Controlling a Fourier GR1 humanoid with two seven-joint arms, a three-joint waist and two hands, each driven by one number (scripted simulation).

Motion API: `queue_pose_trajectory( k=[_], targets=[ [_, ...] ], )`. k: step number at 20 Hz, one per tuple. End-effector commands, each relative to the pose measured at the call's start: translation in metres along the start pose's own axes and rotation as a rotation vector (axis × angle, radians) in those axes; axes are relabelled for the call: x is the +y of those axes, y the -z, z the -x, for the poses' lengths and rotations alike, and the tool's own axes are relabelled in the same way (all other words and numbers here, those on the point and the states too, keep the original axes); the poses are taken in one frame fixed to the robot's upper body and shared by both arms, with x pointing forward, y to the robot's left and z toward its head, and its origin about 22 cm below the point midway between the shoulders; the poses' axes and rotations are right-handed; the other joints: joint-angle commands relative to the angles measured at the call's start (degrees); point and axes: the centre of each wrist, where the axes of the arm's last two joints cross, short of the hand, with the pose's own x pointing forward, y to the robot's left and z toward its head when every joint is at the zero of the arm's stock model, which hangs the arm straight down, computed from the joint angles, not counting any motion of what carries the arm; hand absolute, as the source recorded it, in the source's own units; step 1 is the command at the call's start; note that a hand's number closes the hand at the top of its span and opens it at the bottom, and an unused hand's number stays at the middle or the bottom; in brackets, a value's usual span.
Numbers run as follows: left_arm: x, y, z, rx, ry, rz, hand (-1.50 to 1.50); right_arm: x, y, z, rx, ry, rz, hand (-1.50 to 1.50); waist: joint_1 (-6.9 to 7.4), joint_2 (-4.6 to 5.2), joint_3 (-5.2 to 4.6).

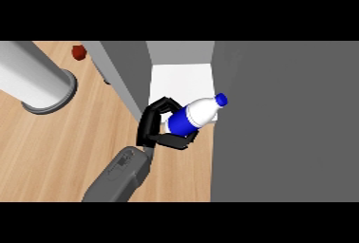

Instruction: Pick up the bottled water, place it into the cabinet and close the cabinet

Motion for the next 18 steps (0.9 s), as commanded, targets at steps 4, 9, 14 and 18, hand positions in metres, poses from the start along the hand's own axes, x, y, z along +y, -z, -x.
queue_pose_trajectory(
  k=[4,9,14,18],
  targets=[
    [-0.026,0.048,-0.042,0.058,0.051,-0.06,1.5,-0.008,0.002,-0.026,-0.039,0.026,0.016,-1.5,-0.26,0.22,0.03],
    [-0.018,0.076,-0.044,0.084,0.04,-0.103,1.5,-0.01,0.004,-0.028,-0.079,0.036,0.001,-1.5,-1.46,0.81,-0.03],
    [-0.017,0.09,-0.047,0.108,0.114,-0.237,1.5,-0.016,-0.004,-0.018,-0.064,0.024,-0.024,-1.5,-2.61,0.94,-0.01],
    [-0.009,0.099,-0.042,0.097,0.257,-0.293,1.5,-0.019,-0.009,-0.013,-0.052,0.009,-0.018,-1.5,-2.23,0.93,0.04]
  ],
)
